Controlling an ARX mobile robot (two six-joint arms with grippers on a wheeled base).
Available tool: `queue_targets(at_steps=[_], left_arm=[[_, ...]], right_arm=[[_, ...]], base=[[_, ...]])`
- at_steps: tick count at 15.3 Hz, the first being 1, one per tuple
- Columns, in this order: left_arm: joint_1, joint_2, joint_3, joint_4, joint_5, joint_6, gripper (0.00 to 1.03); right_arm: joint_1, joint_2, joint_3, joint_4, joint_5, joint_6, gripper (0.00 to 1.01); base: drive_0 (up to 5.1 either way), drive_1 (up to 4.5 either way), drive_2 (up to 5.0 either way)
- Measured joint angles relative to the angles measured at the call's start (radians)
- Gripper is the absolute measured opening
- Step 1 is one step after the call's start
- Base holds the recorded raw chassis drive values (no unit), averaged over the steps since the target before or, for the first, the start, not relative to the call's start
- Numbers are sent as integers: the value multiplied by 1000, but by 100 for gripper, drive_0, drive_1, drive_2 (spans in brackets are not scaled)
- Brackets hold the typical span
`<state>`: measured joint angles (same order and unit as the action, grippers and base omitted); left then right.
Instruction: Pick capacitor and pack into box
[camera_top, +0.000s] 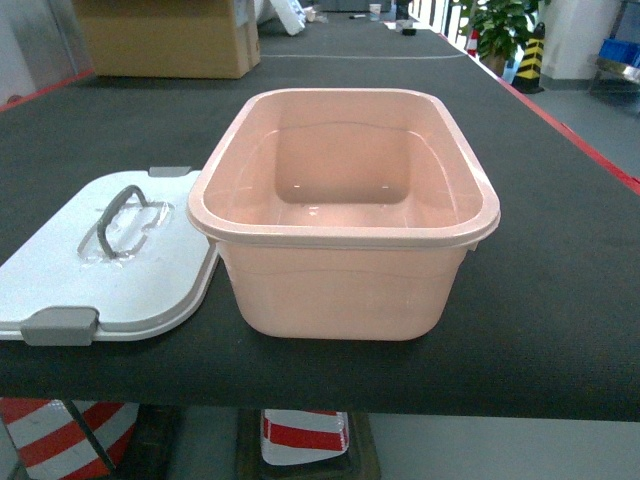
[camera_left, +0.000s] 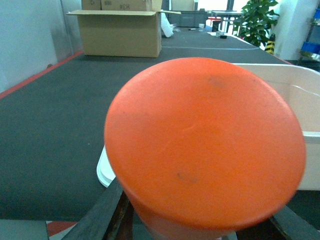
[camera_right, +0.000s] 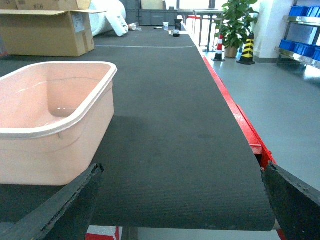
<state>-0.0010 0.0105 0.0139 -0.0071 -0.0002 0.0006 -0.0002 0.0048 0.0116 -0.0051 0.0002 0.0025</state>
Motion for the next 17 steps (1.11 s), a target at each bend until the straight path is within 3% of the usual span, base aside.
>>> queue_targets(at_steps=[5,6,8,10,11,12,15,17], left_arm=[[-3,1,0,4,-11,5,43],[-39,47,0,94,-116,28,43],[-69,323,1,368,-231,35,43],[-146,669,66,692,-240,35,43],[-204,881,189,858,-235,33,43],[-266,1070,332,948,-234,26,43],[-421,1537,733,854,-221,8,43],[-460,1758,980,788,-223,2,43]], right_arm=[[0,0,0,0,0,0,98],[0,0,0,0,1,0,98],[0,0,0,0,0,0,98],[0,0,0,0,0,0,98],[0,0,0,1,0,0,98],[0,0,0,0,0,0,98],[0,0,0,0,0,0,98],[0,0,0,0,0,0,98]], base=[[0,0,0],[0,0,0],[0,0,0],[0,0,0],[0,0,0],[0,0,0],[0,0,0],[0,0,0]])
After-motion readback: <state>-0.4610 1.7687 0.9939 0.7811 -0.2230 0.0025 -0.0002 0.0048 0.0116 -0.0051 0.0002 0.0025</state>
